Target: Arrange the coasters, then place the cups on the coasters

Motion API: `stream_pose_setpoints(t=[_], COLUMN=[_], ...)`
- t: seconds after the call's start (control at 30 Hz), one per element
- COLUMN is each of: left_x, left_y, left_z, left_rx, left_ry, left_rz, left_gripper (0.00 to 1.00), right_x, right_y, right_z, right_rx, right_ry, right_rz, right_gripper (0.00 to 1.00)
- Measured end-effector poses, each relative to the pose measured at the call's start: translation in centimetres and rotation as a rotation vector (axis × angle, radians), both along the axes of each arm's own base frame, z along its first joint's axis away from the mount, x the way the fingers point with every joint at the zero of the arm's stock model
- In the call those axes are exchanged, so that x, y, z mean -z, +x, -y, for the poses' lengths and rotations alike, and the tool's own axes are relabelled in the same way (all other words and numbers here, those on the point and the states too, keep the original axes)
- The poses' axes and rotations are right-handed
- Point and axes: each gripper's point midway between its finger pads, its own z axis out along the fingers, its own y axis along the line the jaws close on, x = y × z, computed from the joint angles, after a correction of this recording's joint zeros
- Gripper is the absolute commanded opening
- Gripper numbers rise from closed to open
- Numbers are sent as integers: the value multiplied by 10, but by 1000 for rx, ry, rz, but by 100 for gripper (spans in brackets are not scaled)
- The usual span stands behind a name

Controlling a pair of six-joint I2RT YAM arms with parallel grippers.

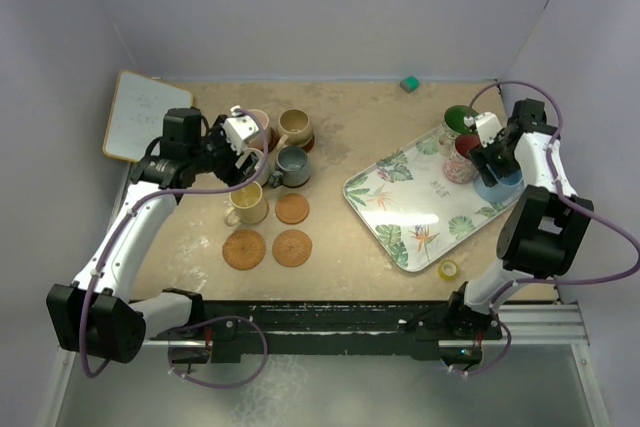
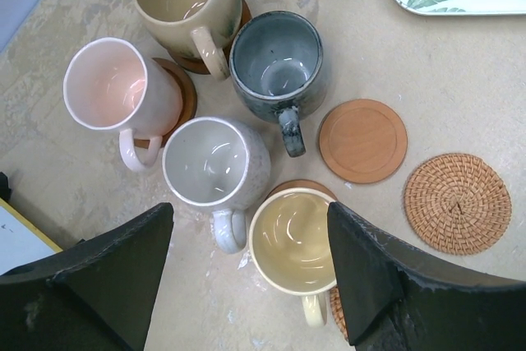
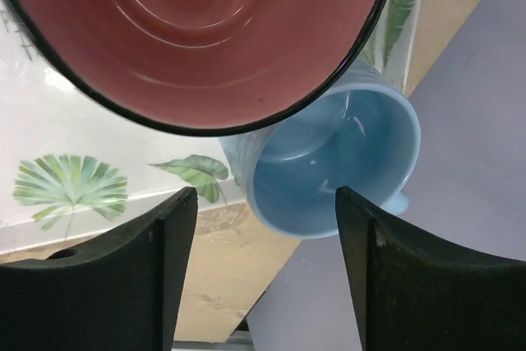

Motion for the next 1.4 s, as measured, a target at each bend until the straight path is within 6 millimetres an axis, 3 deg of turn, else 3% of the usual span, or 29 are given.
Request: stream_pose_setpoints(t=[0.17, 0.37, 0.63, 0.97, 1.1, 1.27, 1.4], left_x=[-1, -1, -5, -14, -15, -16, -18], left_y=[0, 0, -2, -4, -5, -4, 0], left_z=[0, 1, 0, 0, 0, 0, -1], left_rx=[-6, -11, -15, -14, -14, -15, -24], left_ry=[-8, -13, -19, -24, -25, -25, -22], left_rz=[-4, -7, 4, 32, 35, 40, 56], left_gripper=[73, 73, 73, 73, 73, 74, 74], right_x=[12, 28, 30, 26, 17, 5, -2], right_y=[3, -3, -12, -40, -54, -73, -75], right_z=[7, 5, -6, -33, -49, -79, -111], right_rx=[-20, -46, -67, -27, 3, 32, 3], right_ry=[20, 56, 99, 208, 269, 324, 337], right_rz=[-31, -83, -98, -114, -102, -93, -81], right_gripper=[62, 39, 13, 1, 0, 0, 0])
